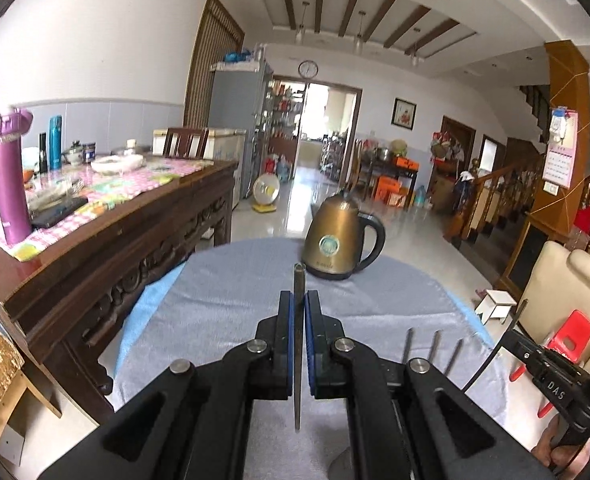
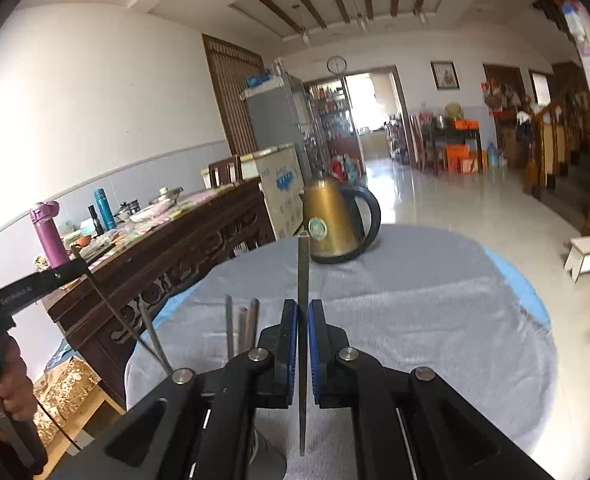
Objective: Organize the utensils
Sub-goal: 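Lift the held chopsticks with both tools and carry them over the grey cup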
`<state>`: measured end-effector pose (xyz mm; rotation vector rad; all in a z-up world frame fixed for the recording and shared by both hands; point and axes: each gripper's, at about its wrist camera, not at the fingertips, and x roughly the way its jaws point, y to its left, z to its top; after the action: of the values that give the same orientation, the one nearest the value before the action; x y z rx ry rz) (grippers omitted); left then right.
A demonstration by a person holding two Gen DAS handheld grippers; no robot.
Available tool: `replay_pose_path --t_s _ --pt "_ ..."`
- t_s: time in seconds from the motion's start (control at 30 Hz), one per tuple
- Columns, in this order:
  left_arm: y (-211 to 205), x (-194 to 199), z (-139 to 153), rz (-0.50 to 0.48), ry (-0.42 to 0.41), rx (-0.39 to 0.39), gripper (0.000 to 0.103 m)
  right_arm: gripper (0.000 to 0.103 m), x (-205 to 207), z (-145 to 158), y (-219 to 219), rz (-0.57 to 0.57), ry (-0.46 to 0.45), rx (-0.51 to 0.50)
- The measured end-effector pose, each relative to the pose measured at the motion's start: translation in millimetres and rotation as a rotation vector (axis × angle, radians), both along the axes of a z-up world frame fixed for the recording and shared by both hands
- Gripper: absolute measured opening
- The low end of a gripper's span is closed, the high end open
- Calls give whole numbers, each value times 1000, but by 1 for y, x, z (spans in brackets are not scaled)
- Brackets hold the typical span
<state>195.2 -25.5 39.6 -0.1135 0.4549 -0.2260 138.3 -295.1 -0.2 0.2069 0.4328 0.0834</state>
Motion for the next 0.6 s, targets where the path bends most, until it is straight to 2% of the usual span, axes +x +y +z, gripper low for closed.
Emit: replay_pose_path --t_s 0.33,0.6 --pt "-4 -30 27 -24 -62 -14 5 7 -24 23 8 -4 -58 -23" --pt "-15 -42 38 -34 -83 12 5 7 -34 34 12 1 -74 -16"
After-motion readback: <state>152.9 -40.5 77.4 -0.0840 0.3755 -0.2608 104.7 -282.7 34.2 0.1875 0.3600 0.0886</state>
